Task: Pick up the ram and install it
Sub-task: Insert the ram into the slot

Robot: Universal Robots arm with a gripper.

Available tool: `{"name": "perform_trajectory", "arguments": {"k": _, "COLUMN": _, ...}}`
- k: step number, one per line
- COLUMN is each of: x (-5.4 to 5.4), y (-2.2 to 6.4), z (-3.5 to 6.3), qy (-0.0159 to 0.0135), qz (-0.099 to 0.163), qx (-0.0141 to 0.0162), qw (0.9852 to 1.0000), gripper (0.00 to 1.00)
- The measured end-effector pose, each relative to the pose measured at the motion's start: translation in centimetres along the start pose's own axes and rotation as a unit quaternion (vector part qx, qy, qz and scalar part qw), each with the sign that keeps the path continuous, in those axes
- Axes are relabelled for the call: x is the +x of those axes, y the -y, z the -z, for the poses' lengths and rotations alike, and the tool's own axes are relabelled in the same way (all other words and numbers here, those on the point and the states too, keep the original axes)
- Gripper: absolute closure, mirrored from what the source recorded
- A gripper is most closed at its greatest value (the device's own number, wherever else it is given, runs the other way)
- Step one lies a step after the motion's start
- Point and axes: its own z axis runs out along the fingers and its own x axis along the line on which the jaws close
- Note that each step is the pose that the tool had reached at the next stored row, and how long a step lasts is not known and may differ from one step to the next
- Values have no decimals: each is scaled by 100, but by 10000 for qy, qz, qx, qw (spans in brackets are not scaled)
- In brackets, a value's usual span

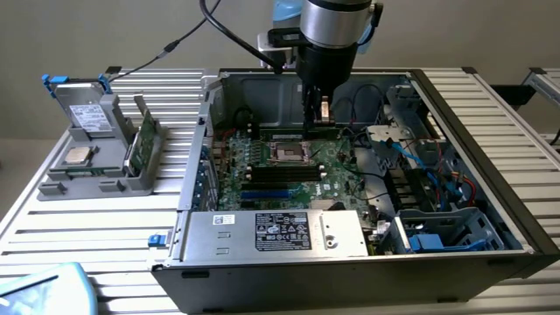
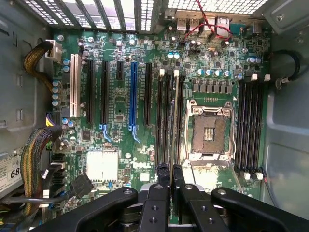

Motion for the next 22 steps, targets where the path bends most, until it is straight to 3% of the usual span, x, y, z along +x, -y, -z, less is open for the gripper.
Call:
{"name": "perform_trajectory", "arguments": {"k": 3, "x": 0, "y": 0, "z": -2, "qy": 0, "qz": 0, "qx": 0, "qw": 10000, "gripper": 86}}
{"name": "perform_trajectory", "arguments": {"k": 5, "x": 1, "y": -3, "z": -26, "qy": 0, "qz": 1, "qx": 24, "qw": 10000, "gripper": 86}}
{"name": "perform_trajectory", "arguments": {"k": 8, "x": 5, "y": -23, "z": -81, "qy": -1, "qz": 2, "qx": 25, "qw": 10000, "gripper": 86}}
{"name": "perform_trajectory", "arguments": {"k": 14, "x": 4, "y": -230, "z": -196, "qy": 16, "qz": 50, "qx": 22, "qw": 10000, "gripper": 86}}
{"name": "perform_trajectory", "arguments": {"k": 17, "x": 8, "y": -242, "z": -251, "qy": 18, "qz": 106, "qx": 18, "qw": 9999, "gripper": 86}}
{"name": "perform_trajectory", "arguments": {"k": 19, "x": 10, "y": -238, "z": -279, "qy": 17, "qz": 143, "qx": 2, "qw": 9999, "gripper": 86}}
{"name": "perform_trajectory", "arguments": {"k": 22, "x": 13, "y": -217, "z": -310, "qy": 20, "qz": 148, "qx": -56, "qw": 9999, "gripper": 86}}
